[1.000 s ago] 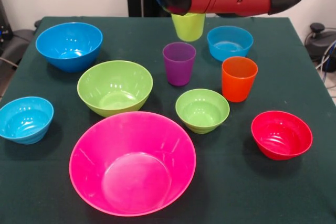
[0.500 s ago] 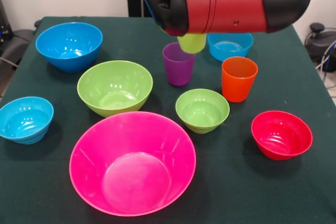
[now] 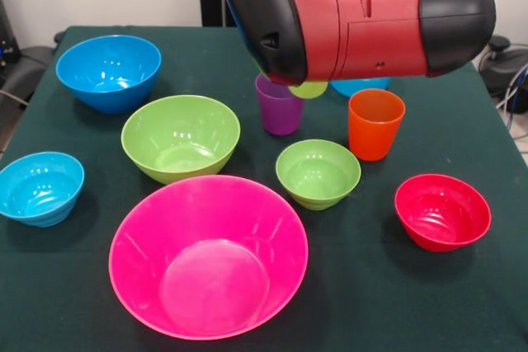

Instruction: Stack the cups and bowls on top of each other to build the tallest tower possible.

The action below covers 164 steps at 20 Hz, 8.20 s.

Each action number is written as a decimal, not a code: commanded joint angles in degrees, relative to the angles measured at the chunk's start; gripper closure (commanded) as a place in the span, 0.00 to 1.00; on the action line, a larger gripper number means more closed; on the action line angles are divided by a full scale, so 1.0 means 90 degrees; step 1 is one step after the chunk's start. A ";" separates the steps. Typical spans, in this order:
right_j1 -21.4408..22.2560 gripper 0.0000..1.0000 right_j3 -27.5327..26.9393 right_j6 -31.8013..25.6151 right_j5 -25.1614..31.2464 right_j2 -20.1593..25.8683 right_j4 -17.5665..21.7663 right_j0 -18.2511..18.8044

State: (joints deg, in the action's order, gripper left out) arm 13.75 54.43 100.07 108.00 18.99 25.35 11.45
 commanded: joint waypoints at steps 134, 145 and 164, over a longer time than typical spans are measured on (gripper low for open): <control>0.1159 1.00 0.2186 -0.1142 -0.2515 0.0577 0.0390 0.0692; 0.1150 1.00 0.2157 -0.1283 -0.2543 0.0619 0.0444 0.0836; 0.0945 1.00 0.1921 -0.1639 -0.2664 0.0743 0.0631 0.1037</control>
State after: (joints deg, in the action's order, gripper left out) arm 23.17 73.96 100.07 88.94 22.39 25.38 19.26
